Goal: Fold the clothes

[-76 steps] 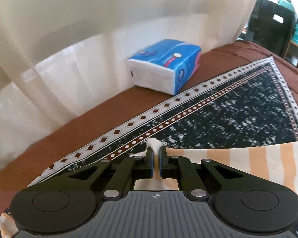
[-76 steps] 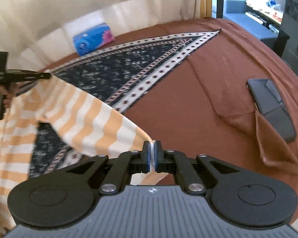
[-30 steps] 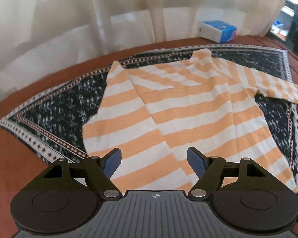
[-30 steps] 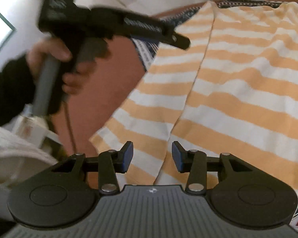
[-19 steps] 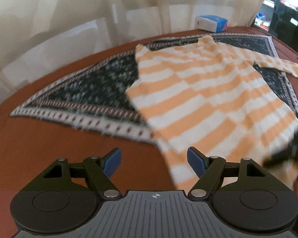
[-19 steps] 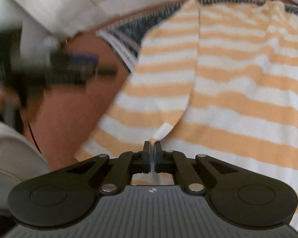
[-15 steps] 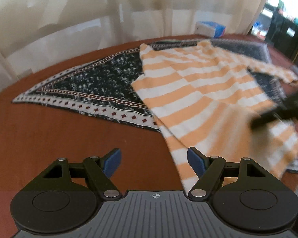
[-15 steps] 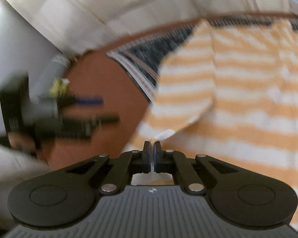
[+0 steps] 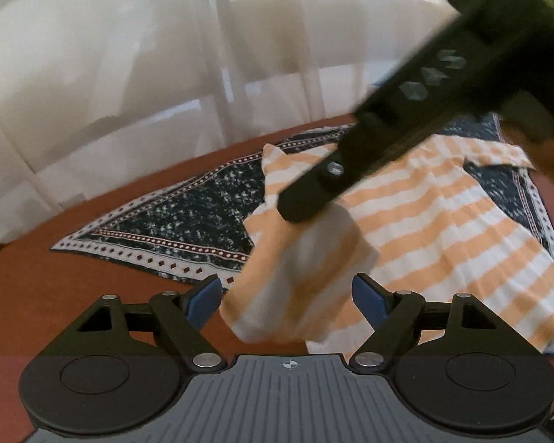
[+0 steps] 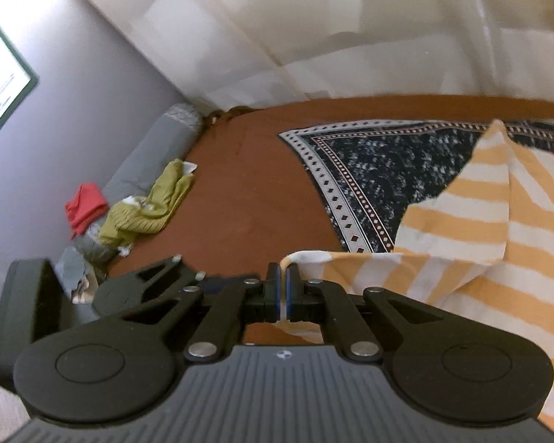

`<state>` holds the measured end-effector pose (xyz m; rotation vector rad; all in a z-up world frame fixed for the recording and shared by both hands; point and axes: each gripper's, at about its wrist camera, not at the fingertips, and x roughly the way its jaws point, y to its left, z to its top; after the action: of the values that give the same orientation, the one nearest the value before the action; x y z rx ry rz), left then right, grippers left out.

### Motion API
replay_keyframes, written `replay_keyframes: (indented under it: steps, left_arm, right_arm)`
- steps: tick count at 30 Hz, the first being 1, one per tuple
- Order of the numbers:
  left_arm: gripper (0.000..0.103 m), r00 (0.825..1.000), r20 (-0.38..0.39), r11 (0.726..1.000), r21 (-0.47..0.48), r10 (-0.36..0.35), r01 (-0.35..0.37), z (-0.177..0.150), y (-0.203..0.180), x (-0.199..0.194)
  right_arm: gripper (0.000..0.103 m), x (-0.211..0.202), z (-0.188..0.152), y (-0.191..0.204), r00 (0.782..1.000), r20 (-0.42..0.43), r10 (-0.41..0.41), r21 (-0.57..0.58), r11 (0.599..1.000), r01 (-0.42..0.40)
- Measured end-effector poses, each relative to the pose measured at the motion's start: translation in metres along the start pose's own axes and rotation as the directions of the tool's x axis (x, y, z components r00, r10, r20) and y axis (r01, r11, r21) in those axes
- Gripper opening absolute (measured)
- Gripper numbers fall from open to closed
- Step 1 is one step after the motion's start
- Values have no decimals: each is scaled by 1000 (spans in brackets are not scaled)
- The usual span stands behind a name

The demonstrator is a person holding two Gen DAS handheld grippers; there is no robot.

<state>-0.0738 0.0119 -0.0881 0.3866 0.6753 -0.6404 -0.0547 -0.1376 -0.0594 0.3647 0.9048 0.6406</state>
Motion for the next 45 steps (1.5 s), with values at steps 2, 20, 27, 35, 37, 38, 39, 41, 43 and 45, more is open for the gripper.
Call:
replay_keyframes:
  steps: [2, 20, 27, 35, 37, 38, 39, 41, 43, 45]
  left_arm:
    - [86, 1000, -24, 1000, 12, 6, -5, 6, -1, 12]
    - [10, 961, -35, 819, -514, 276, -254, 37, 185, 53]
    - [14, 970, -134, 813, -529, 202, -242, 20, 244, 103]
    - [54, 962, -227, 726, -635, 151, -263, -20, 295, 110]
    - [54, 956, -242, 675, -678, 168, -291, -33, 311, 100]
    - [54, 950, -252, 650, -694, 182, -309, -40, 319, 94]
    - [54, 943, -265, 630, -702, 202, -332, -46, 325, 89]
    - [52, 932, -282, 605, -709, 227, -362, -55, 333, 77]
    - [52, 950, -235, 662, -682, 206, -312, -52, 328, 67]
    - [54, 964, -195, 771, -580, 181, -263, -38, 308, 66]
  right_arm:
    - [3, -4, 1, -5, 1000, -11, 19, -1, 1000, -19]
    - [24, -38, 24, -58, 987, 125, -99, 107, 991, 86]
    - [26, -12, 32, -69, 962, 76, -264, 169, 954, 248]
    - [30, 29, 71, -75, 922, -3, -388, 95, 918, 386]
    - [30, 37, 84, -76, 917, -7, -400, 76, 914, 399]
    - [30, 42, 88, -75, 918, -8, -397, 67, 916, 396]
    - [32, 46, 93, -75, 919, -9, -394, 59, 917, 393]
    - [33, 60, 100, -70, 930, -15, -366, 38, 930, 367]
    - [33, 78, 105, -64, 944, -25, -330, 16, 944, 330]
    - [33, 102, 106, -57, 958, -48, -282, 1, 959, 283]
